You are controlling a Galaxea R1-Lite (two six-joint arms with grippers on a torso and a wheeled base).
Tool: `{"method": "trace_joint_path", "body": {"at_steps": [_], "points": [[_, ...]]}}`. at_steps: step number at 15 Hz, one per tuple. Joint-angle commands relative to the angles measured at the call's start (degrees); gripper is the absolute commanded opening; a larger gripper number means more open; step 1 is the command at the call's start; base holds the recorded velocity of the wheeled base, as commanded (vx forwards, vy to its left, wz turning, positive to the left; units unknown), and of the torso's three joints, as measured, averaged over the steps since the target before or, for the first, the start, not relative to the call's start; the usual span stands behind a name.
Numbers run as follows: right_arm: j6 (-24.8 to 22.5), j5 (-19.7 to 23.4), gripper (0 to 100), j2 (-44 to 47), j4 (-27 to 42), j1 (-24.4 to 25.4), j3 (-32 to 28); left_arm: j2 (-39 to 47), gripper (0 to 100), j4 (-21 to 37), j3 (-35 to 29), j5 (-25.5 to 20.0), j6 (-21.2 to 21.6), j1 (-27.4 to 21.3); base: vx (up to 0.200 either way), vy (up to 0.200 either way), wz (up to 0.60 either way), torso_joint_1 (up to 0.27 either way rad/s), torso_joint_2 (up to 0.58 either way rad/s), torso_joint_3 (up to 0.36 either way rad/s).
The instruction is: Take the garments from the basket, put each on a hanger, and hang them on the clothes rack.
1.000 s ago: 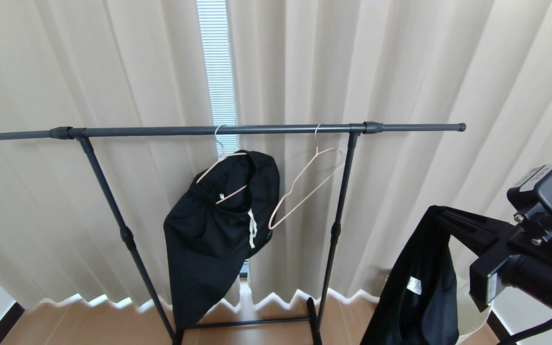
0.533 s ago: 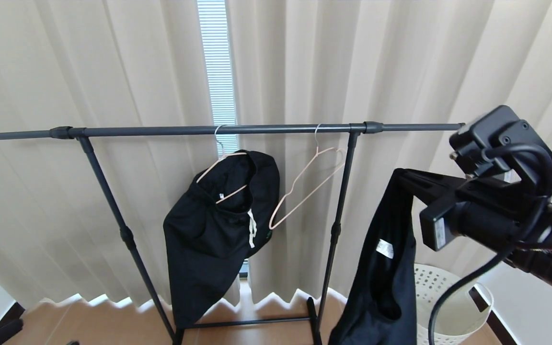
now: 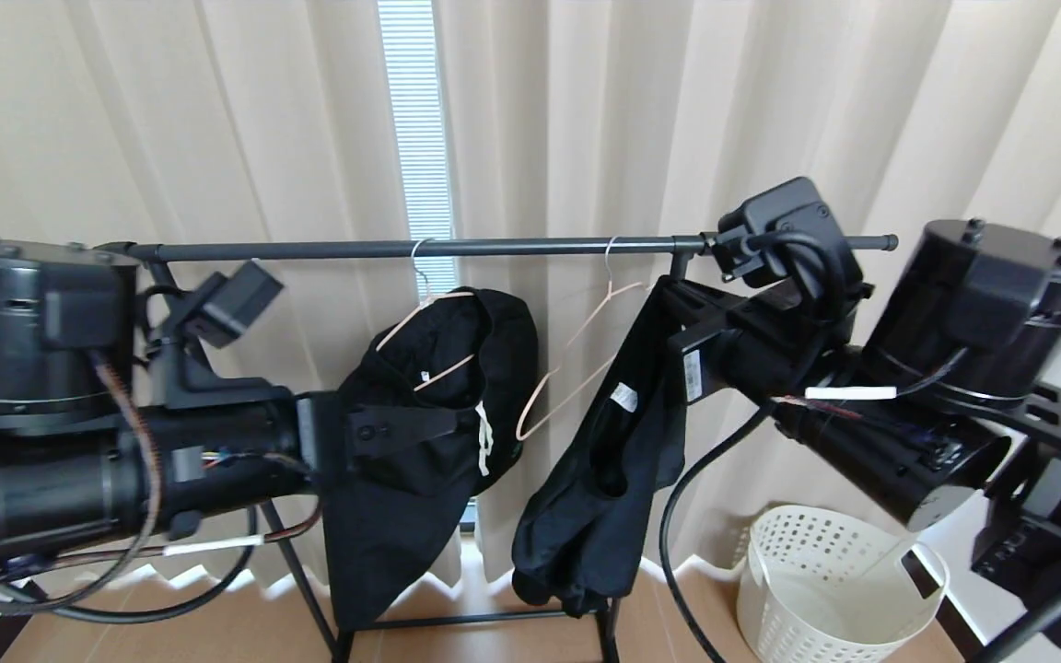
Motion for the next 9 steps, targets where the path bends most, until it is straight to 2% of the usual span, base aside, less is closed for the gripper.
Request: {"method": "trace_joint_path", "body": {"at_steps": [1,2,5,7,9], "points": [[0.4,-0.36,0,4.77,-1.1,0.04,0.63,11.83,100,-1.64,-3.18,-0.08,-5.54,-5.36,0.0,0.0,0.0,0.0,0.0,0.0],[0.58,-0.45,0,4.68,-1.19,0.04,0.72,14.56,100,-3.22,-3.01,0.45,-7.21,-6.51,0.0,0.0,0.0,0.0,0.0,0.0],[0.66,-0.54,0,4.68,-1.28,1.54,0.28,22.55,100,-8.23,-3.18,7.83,-10.9,-10.11,0.0,0.0,0.0,0.0,0.0,0.0],[0.84,-0.54,0,4.59,-1.28,1.98,0.54,26.07,100,-12.28,-2.92,12.05,-10.99,-11.69,0.0,0.0,0.0,0.0,0.0,0.0],[0.93,-1.24,0,4.51,-1.28,3.3,0.72,26.42,100,-12.72,-2.83,13.89,-10.99,-12.83,0.0,0.0,0.0,0.0,0.0,0.0]]}}
